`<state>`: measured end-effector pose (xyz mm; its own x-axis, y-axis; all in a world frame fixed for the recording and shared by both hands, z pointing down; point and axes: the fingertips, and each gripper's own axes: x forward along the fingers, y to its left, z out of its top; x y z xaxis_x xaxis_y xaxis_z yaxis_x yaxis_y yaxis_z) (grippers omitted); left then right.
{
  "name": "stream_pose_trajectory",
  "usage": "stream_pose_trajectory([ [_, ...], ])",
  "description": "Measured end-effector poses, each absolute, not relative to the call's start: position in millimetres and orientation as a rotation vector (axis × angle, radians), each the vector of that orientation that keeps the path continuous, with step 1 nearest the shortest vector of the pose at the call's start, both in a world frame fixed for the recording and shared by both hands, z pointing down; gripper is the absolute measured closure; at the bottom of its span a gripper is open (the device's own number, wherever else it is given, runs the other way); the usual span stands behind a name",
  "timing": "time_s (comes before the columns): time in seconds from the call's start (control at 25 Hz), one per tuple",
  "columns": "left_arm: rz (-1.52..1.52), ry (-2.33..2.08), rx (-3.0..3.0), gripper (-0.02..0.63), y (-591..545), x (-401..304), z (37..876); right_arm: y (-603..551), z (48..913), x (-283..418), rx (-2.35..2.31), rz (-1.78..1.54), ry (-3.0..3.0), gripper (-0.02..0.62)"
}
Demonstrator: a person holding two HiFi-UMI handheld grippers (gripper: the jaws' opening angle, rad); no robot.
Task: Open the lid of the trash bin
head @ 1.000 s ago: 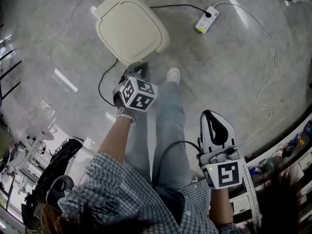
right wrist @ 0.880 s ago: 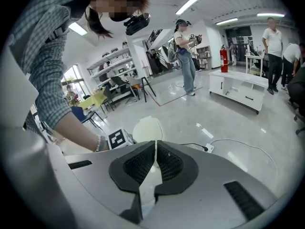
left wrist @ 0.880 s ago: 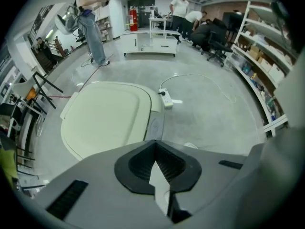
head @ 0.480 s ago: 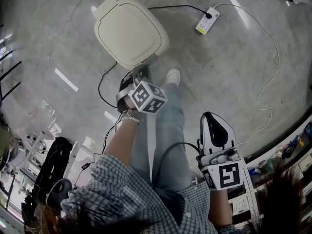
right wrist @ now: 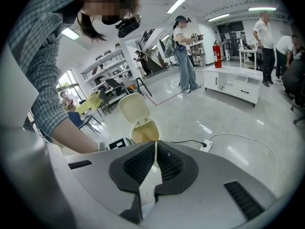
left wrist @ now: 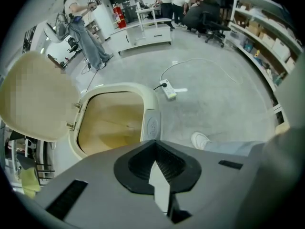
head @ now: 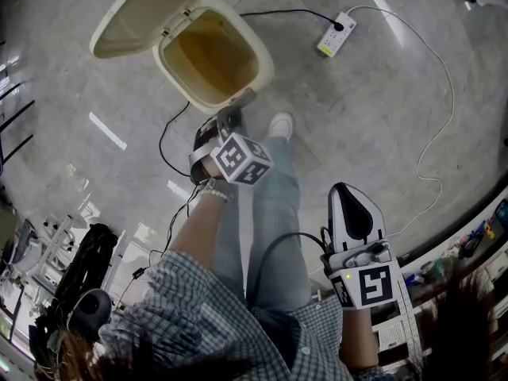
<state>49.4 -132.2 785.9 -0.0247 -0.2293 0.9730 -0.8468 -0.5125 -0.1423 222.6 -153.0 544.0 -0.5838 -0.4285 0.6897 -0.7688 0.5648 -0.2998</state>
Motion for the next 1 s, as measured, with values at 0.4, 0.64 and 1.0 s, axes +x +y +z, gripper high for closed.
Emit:
stream_pose_trajectory([
  [0.4, 1.394, -1.215, 1.824, 0.607, -152.9, 43.2, 759.8, -153.1, 535.3, 205.8, 0.933, 0.771, -2.289, 0.568],
  [0.64, 1.235, -1.338, 1.879, 0.609, -170.1, 28.3, 722.6, -148.9, 518.4, 187.8, 0.91, 0.726, -2.331, 0.568],
  [1.0, 1.172, -1.432, 2.014, 0.607, -182.2, -1.4, 648.7, -151.3, 482.5, 162.1, 0.905, 0.644, -2.392, 0.568],
])
